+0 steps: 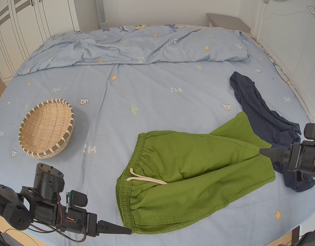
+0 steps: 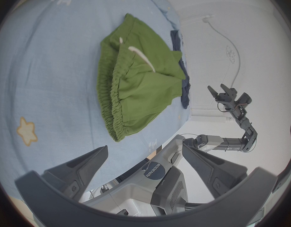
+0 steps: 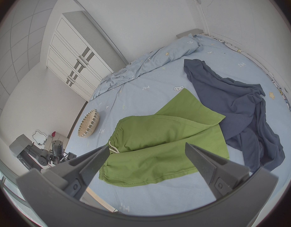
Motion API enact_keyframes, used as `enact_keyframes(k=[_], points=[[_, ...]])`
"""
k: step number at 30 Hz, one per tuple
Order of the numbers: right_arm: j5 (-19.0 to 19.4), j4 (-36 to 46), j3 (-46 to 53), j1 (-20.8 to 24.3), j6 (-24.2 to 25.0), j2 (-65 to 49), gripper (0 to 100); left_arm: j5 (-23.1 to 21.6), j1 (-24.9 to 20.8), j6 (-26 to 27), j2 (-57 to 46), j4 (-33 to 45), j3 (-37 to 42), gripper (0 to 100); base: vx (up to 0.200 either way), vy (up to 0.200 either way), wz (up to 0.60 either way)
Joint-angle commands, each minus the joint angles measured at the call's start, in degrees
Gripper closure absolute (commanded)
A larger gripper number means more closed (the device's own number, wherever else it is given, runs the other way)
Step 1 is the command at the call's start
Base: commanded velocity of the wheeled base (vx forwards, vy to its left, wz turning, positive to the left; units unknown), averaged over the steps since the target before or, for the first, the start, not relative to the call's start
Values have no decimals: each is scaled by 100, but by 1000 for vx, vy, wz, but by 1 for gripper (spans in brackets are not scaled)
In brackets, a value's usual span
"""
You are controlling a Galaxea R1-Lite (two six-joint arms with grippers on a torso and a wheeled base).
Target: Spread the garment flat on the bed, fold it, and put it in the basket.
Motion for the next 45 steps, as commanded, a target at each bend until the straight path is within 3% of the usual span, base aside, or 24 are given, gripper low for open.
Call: enact_keyframes(k=[1, 8, 16, 27, 28, 42, 44, 45], points=[[-86, -28, 48, 25, -4, 33, 0, 22, -100, 5, 807, -8, -51, 0, 0, 0, 0], [-235, -124, 39, 25, 5, 24, 0, 443, -118, 5, 1448, -474, -60, 0, 0, 0, 0], [-358, -537, 180, 34, 5, 24, 0, 470, -381, -65, 2002, -1370, -51, 0, 0, 0, 0], [-358, -546, 206, 43, 14, 33, 0, 496, -381, -469, 2143, -2311, 124, 0, 0, 0, 0], [-358, -546, 206, 43, 14, 24, 0, 496, -381, -478, 2143, -2416, 151, 100, 0, 0, 0], [-350, -529, 233, -1, 23, 33, 0, 523, -320, -671, 1949, -2768, 652, 100, 0, 0, 0], [-341, -520, 277, 16, 40, 33, 0, 523, -144, -680, 1809, -2768, 819, 100, 0, 0, 0], [-271, -511, 400, 16, 31, 24, 0, 443, 348, -689, 1501, -2776, 1074, 100, 0, 0, 0]])
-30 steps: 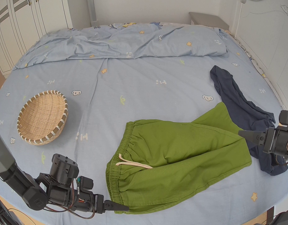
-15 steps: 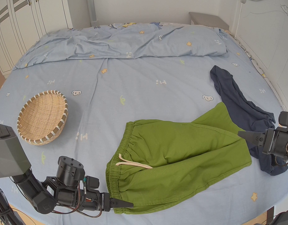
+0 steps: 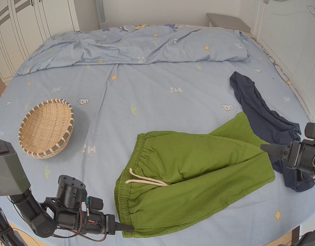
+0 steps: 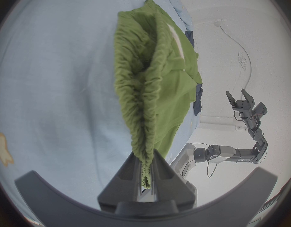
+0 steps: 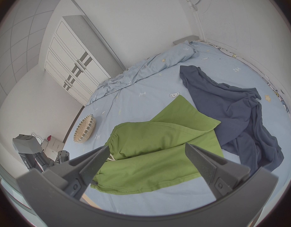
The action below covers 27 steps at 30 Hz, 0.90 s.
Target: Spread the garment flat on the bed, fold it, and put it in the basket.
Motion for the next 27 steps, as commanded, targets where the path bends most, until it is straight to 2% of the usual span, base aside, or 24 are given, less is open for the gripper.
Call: enact_keyframes(k=[1, 3, 4, 5, 6, 7, 8, 12, 17, 21, 23, 27], points=[[113, 32, 212, 19, -3, 7, 0, -100, 847, -38, -696, 17, 584, 100, 0, 0, 0], [280, 67, 335, 10, -21, 42, 0, -196, 1295, -38, -1065, 87, 795, 100, 0, 0, 0], [298, 76, 344, 10, -21, 42, 0, -214, 1322, -38, -1092, 96, 813, 100, 0, 0, 0], [482, 172, 414, -7, -21, 51, 0, -372, 1629, -3, -1276, 122, 989, 100, 0, 0, 0], [482, 172, 414, -7, -21, 51, 0, -372, 1629, -3, -1276, 122, 989, 100, 0, 0, 0], [843, 585, 485, -34, -21, 51, 0, -662, 2165, 15, -1522, 580, 989, 100, 0, 0, 0], [992, 831, 529, -51, -29, 42, 0, -768, 2385, 67, -1619, 782, 980, 100, 0, 0, 0], [1203, 1315, 801, -333, -152, 113, 0, -1040, 2965, 480, -1856, 1265, 980, 100, 0, 0, 0], [1396, 1280, 1399, -702, -530, 394, 0, -1049, 3528, 1061, -1830, 1678, 980, 100, 0, 0, 0], [1933, 1078, 1724, -1045, -636, 728, 0, -1066, 3958, 1869, -1769, 1968, 980, 100, 0, 0, 0], [2302, 849, 1882, -1212, -741, 1018, 0, -1075, 4029, 2124, -1646, 2082, 980, 100, 0, 0, 0], [2521, 489, 1979, -1299, -961, 1703, 0, -1084, 4020, 2247, -1487, 2082, 989, 100, 0, 0, 0]])
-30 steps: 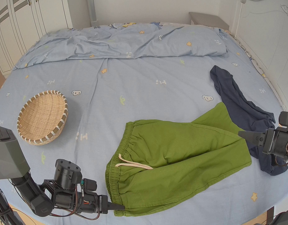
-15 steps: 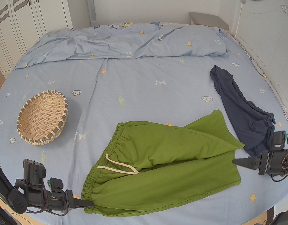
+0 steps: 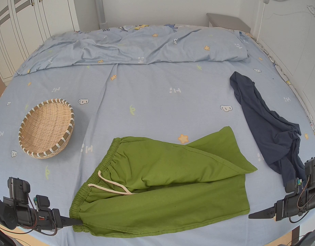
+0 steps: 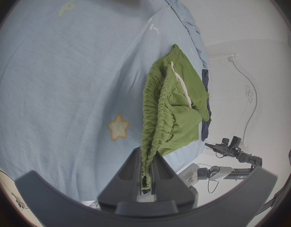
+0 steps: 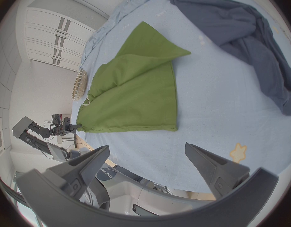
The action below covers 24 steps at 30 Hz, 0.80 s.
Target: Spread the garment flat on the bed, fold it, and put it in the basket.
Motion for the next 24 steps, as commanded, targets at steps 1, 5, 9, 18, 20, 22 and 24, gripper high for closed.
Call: enact_keyframes(k=[1, 5, 9, 18, 20, 22, 24], points=[[256, -354, 269, -249, -247, 995, 0, -16, 157, 186, 175, 73, 101, 100, 0, 0, 0], [572, -837, 286, -257, -422, 1654, 0, -16, 174, 186, 157, 47, 84, 100, 0, 0, 0], [915, -1312, 365, -336, -431, 1988, 0, -16, 174, 186, 148, 47, 84, 100, 0, 0, 0], [1090, -2621, 664, -468, -431, 2779, 0, -16, 139, 186, 139, 38, 57, 100, 0, 0, 0], [1099, -2700, 673, -503, -431, 2840, 0, -16, 139, 186, 139, 38, 57, 100, 0, 0, 0], [1099, -2736, 664, -495, -431, 2849, 0, -16, 122, 186, 131, 38, 57, 100, 0, 0, 0], [1178, -2753, 655, -495, -422, 2849, 0, -25, 122, 186, 131, 38, 57, 100, 0, 0, 0]])
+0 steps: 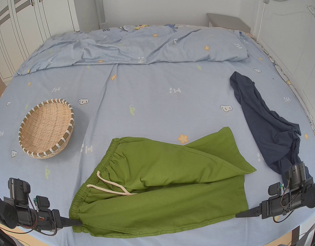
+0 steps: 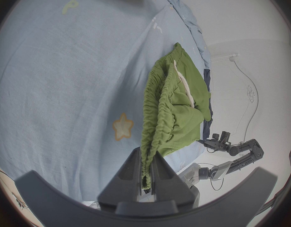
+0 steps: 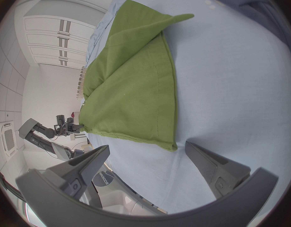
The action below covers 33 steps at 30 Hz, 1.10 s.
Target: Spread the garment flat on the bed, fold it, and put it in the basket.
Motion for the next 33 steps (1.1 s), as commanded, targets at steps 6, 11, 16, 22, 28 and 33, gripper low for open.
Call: enact_keyframes(k=[6, 11, 16, 22, 28, 33], points=[[567, -247, -11, -16, 70, 289, 0, -7, -9, -1, -22, -6, 57, 100, 0, 0, 0], [602, -493, 7, -24, 70, 526, 0, -7, -9, -1, -13, -6, 66, 100, 0, 0, 0], [602, -528, -28, -121, 70, 596, 0, -7, -18, 8, -22, -6, 66, 100, 0, 0, 0], [620, -616, -90, -358, 78, 658, 100, -7, -18, -1, -13, -6, 66, 100, 0, 0, 0], [646, -686, -99, -534, 105, 754, 100, -7, -18, 8, -13, -6, 66, 100, 0, 0, 0], [637, -721, -37, -560, 105, 702, 100, 2, -18, -1, 13, 3, 66, 100, 0, 0, 0]])
